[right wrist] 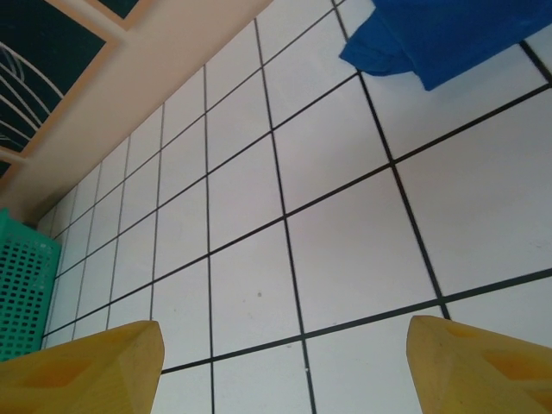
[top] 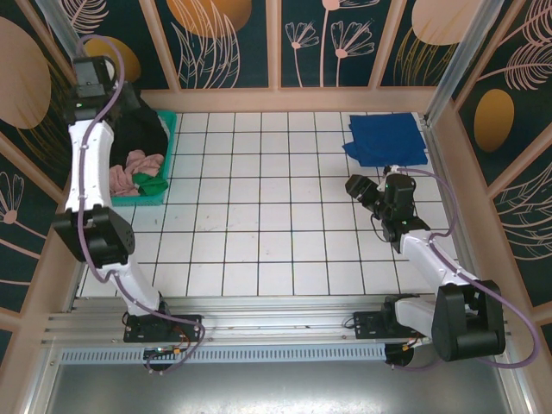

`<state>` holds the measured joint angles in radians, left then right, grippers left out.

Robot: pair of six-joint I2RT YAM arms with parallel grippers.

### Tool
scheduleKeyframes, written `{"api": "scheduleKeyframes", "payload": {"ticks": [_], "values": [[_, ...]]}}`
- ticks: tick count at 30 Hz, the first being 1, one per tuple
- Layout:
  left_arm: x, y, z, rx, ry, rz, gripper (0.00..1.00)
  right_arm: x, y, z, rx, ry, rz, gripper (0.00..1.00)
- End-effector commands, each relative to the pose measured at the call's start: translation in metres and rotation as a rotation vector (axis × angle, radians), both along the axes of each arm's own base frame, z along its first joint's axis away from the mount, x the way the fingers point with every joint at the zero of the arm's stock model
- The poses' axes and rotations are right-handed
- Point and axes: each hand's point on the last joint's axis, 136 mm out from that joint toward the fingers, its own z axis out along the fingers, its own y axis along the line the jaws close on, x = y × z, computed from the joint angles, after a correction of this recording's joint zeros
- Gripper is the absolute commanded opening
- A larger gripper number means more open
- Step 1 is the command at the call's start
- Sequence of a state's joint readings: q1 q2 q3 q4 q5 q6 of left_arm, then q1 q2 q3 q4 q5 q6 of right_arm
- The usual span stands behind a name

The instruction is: Fold and stack the t-shirts

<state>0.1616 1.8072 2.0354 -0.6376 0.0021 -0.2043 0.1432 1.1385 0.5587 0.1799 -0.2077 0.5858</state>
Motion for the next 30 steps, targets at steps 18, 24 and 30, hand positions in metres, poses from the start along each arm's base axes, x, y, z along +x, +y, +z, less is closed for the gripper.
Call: {"api": "scheduleKeyframes", "payload": {"ticks": [18,24,30], "values": [[-0.194,-0.232,0.303,-0.406,-0.844,-0.875,0.0,-0.037,0.08,0.117,0.138,-0.389,0.36,0.73],[-0.127,-0.227,0.198,-0.478,-0.664,-0.71,0.0,-0.049,0.105,0.117,0.084,-0.404,0.434,0.74],[-0.045,-0.186,0.001,-0.401,-0.28,-0.307,0.73,-0.038,0.106,0.056,-0.048,-0.194,0.354,0.77]]}}
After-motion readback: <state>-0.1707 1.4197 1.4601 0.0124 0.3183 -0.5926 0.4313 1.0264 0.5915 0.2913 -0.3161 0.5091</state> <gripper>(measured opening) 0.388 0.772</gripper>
